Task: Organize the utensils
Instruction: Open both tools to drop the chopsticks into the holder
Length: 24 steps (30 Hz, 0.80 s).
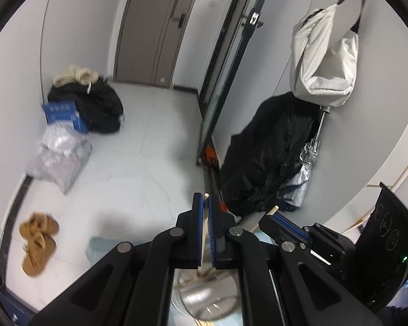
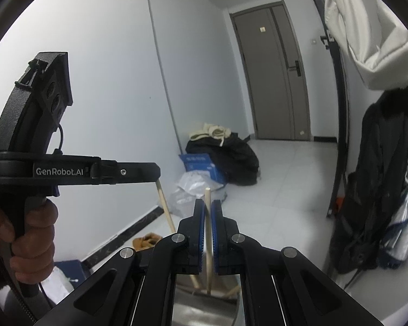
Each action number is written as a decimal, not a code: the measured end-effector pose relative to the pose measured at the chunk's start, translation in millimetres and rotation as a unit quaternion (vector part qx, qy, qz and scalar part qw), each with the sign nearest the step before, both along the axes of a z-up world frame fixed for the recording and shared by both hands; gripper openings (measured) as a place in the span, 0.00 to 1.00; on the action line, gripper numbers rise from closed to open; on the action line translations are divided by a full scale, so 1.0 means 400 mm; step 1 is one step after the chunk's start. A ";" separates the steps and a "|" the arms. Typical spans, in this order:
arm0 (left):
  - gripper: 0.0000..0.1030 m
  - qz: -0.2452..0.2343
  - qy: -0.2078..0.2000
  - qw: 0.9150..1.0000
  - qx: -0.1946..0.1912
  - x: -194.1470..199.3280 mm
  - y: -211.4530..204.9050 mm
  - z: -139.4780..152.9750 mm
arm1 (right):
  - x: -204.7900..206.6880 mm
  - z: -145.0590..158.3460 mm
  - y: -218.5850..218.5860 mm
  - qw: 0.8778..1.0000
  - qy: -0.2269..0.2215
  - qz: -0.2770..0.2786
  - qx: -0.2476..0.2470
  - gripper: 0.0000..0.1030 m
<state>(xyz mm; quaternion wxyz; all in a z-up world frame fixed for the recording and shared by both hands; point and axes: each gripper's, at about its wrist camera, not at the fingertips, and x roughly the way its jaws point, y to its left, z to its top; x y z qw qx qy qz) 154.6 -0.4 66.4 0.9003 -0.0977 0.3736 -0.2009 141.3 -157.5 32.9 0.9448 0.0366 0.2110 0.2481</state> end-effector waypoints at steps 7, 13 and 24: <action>0.10 0.023 0.034 0.999 -0.014 -0.026 0.015 -0.022 | -0.056 -0.016 -0.022 1.000 0.013 -0.001 -0.002 0.07; 0.41 0.034 0.022 0.999 -0.017 -0.077 0.022 0.004 | -0.108 -0.001 -0.055 0.999 0.020 -0.023 0.009 0.20; 0.58 0.078 -0.025 0.996 0.031 -0.201 0.027 0.032 | -0.236 0.043 -0.092 0.998 0.005 -0.060 0.019 0.48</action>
